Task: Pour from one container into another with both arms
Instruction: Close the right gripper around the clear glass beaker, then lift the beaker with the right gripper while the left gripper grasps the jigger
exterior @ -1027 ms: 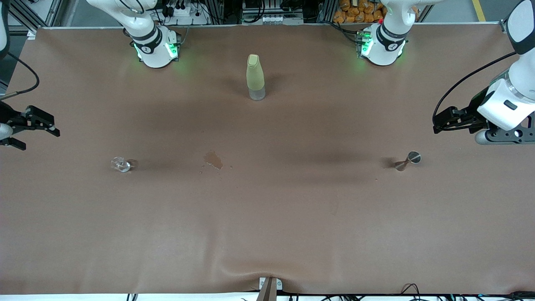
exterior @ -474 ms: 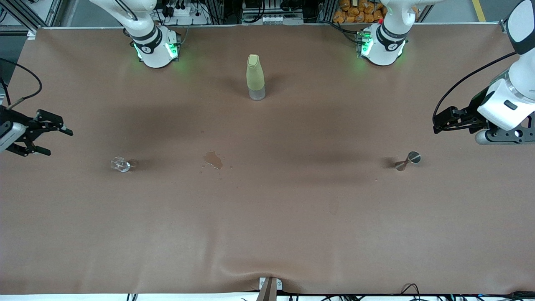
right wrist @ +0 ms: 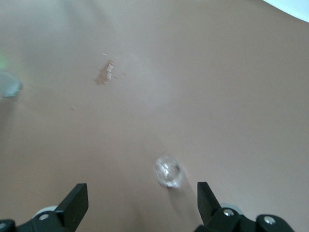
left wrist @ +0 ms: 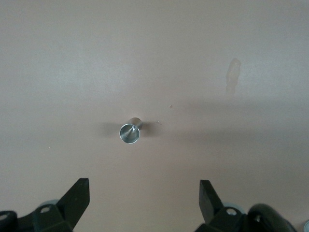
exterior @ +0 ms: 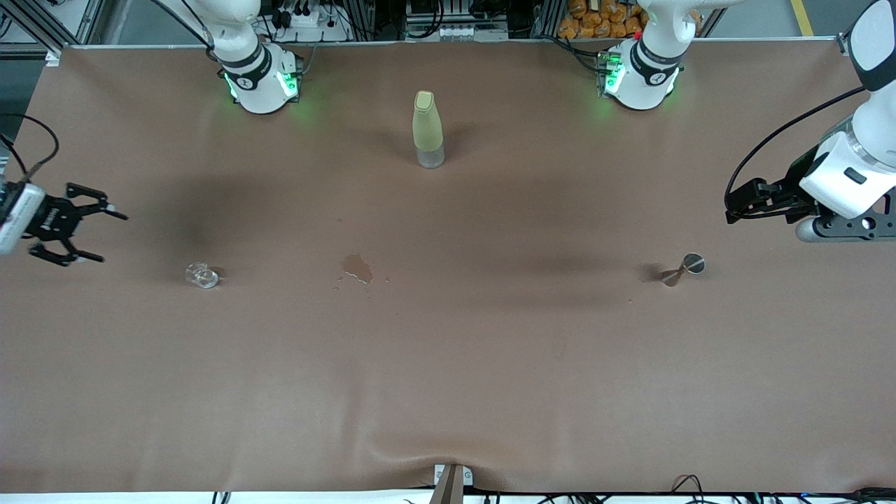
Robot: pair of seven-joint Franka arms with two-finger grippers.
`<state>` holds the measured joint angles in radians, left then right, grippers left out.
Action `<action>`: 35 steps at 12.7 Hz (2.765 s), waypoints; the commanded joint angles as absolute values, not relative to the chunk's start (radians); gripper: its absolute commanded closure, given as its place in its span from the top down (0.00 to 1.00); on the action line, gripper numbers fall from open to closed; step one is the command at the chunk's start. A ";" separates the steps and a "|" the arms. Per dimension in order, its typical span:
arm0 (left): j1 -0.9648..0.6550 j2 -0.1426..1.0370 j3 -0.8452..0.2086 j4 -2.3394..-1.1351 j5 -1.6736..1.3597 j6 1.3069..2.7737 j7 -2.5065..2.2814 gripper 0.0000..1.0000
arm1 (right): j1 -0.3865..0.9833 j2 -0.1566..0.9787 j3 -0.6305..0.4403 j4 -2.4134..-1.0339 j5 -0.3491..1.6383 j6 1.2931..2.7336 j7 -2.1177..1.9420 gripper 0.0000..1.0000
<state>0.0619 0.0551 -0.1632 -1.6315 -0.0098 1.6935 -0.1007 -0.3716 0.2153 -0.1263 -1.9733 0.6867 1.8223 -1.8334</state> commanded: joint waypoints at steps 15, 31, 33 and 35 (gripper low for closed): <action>0.103 0.046 -0.153 -1.623 -0.078 1.678 0.099 1.00 | -0.480 0.712 -0.106 -1.786 1.065 1.629 -2.390 1.00; 0.537 0.585 -0.155 -1.638 -0.721 1.568 1.990 1.00 | -0.477 0.873 -0.077 -1.720 1.134 1.605 -2.530 1.00; 0.558 0.644 -0.153 -1.637 -0.738 1.562 2.116 1.00 | -0.480 0.888 -0.075 -1.720 1.134 1.603 -2.533 1.00; 0.593 0.702 -0.153 -1.634 -0.738 1.560 2.236 1.00 | -0.480 0.890 -0.075 -1.717 1.134 1.603 -2.537 1.00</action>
